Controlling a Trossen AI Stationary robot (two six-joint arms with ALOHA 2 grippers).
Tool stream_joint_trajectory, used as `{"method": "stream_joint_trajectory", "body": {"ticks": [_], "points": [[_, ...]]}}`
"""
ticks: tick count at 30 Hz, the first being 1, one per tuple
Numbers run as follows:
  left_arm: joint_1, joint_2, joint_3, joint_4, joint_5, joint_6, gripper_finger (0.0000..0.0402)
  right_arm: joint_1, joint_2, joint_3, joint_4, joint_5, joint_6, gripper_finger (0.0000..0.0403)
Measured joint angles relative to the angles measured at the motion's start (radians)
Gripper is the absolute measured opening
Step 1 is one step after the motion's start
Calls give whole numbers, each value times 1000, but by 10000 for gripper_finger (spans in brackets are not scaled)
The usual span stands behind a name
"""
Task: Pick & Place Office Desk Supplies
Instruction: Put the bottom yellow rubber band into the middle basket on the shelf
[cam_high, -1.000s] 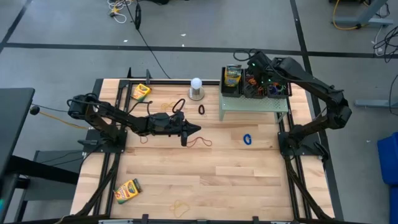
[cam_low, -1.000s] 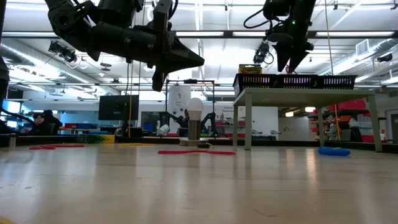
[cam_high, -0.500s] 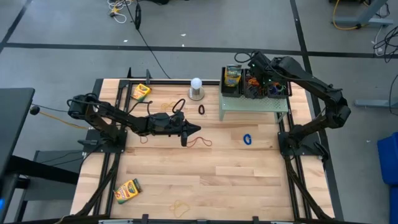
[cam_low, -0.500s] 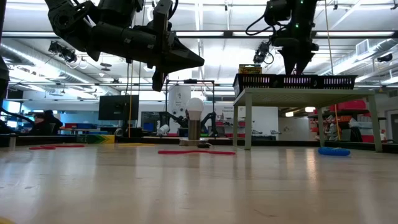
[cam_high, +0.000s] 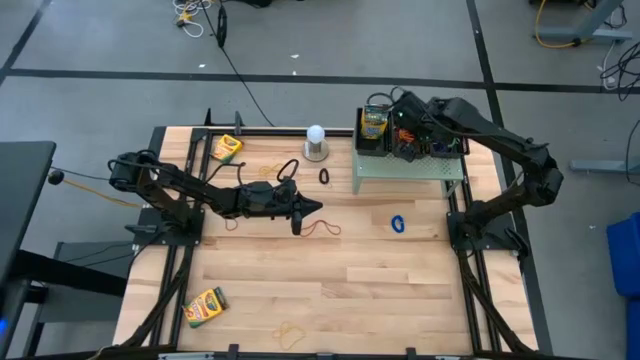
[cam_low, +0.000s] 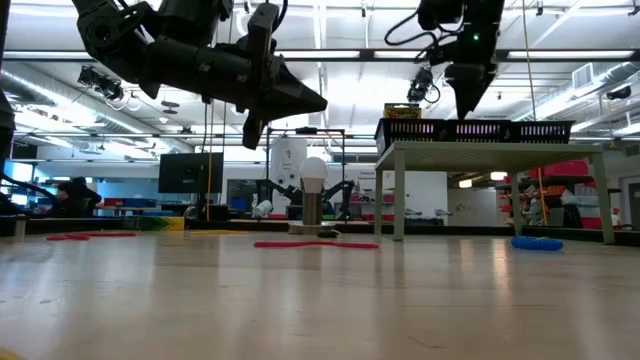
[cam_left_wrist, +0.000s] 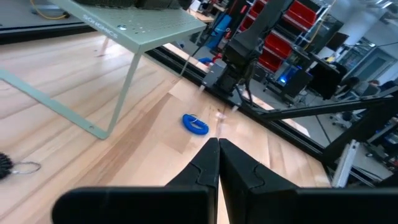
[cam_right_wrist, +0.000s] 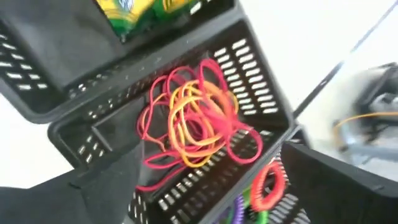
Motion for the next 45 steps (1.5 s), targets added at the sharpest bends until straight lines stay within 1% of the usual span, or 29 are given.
{"method": "stream_joint_trajectory", "body": {"ticks": [2, 4, 6, 8, 9, 11, 15, 16, 18, 21, 24, 28, 30, 32, 35, 37, 39, 41, 45], "points": [[0, 0, 0, -5, -3, 0, 11, 34, 0, 0, 13, 54, -2, 395], [0, 0, 0, -7, -3, 0, 11, 68, 0, 0, 22, 131, 4, 389], [0, 0, 0, -9, -3, 0, 11, 103, -7, 0, 19, 184, 9, 383], [0, 0, 0, -10, -3, -5, 11, 144, -24, 0, 3, 186, 13, 382], [0, 0, 0, -10, -3, -13, 11, 168, -34, 0, -13, 173, 15, 382], [5, 0, 0, -14, -2, -40, 11, 223, -53, 0, -65, 107, 35, 382], [13, 0, 0, -60, 0, -60, 11, 347, -71, 0, -169, -125, 169, 383], [13, 0, 0, -69, -4, -57, 10, 391, -76, -1, -179, -146, 205, 381], [13, 0, 0, -80, -5, -45, 7, 497, -98, -1, -165, -126, 284, 370], [13, 0, 0, -76, -3, -36, 5, 651, -140, -1, -95, -24, 425, 340], [13, 0, 0, -75, -3, -7, 5, 777, -162, -1, -69, 117, 588, 305], [14, 0, 0, -78, -3, 36, 5, 903, -163, -15, -73, 297, 760, 268], [20, 0, 0, -79, 7, 46, 5, 951, -165, -68, -26, 340, 805, 256], [29, 0, 0, -81, 16, 50, 5, 995, -161, -144, 24, 332, 836, 248], [38, 0, 0, -106, 17, 57, 5, 1031, -162, -279, 123, 241, 855, 235], [39, -7, 0, -154, 34, 64, 5, 1044, -160, -370, 225, 191, 879, 216], [33, -27, 0, -225, 52, 59, 5, 1051, -160, -434, 325, 180, 923, 184], [23, -62, 0, -323, 48, 44, 5, 1060, -161, -489, 394, 175, 973, 143], [-10, -138, 0, -495, 10, -2, 5, 1074, -161, -576, 531, 169, 1058, 46]]}}
